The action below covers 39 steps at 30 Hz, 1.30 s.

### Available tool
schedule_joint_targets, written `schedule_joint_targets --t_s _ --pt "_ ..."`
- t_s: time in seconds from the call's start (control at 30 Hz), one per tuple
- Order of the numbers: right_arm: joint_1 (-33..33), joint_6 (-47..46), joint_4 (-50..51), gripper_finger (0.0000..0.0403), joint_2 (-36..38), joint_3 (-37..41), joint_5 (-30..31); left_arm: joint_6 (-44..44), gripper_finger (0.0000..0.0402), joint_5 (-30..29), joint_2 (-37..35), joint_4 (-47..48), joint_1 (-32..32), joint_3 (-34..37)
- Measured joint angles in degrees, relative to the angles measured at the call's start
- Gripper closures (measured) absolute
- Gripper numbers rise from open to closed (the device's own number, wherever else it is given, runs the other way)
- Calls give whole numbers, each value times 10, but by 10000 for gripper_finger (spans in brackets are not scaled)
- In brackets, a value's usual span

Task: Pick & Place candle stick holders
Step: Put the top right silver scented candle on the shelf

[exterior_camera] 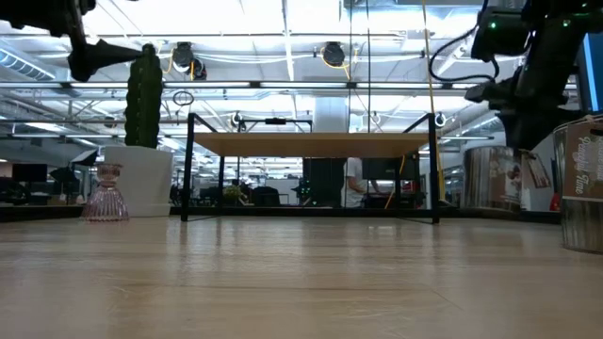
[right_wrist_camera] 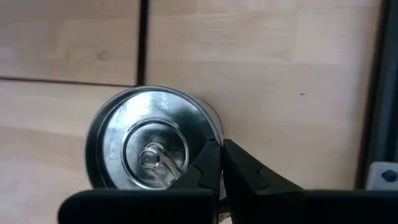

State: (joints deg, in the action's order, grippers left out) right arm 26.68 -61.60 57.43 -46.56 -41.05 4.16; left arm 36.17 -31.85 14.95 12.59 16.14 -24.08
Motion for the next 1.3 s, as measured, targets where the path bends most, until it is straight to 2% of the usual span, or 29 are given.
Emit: schedule_joint_targets --t_s 0.2,0.43,0.7,0.83,1.03,1.3 --pt "-56 -26 0 403 -12 -34 0 -1 7 -1 107 -60 0 0" --pt "-139 -51 -8 403 -71 -72 -1 -11 7 -1 221 -173 0 0" --pt "-225 -48 -49 403 -168 -156 1 -106 7 -2 342 -350 0 0" --pt "-249 -30 -65 403 -217 -210 3 -151 7 -2 393 -408 0 0" --pt "-263 10 -99 403 -275 -267 4 -127 7 -8 443 -457 -5 0" --pt "-277 29 -151 403 -319 -287 2 -86 7 17 458 -458 -7 0"
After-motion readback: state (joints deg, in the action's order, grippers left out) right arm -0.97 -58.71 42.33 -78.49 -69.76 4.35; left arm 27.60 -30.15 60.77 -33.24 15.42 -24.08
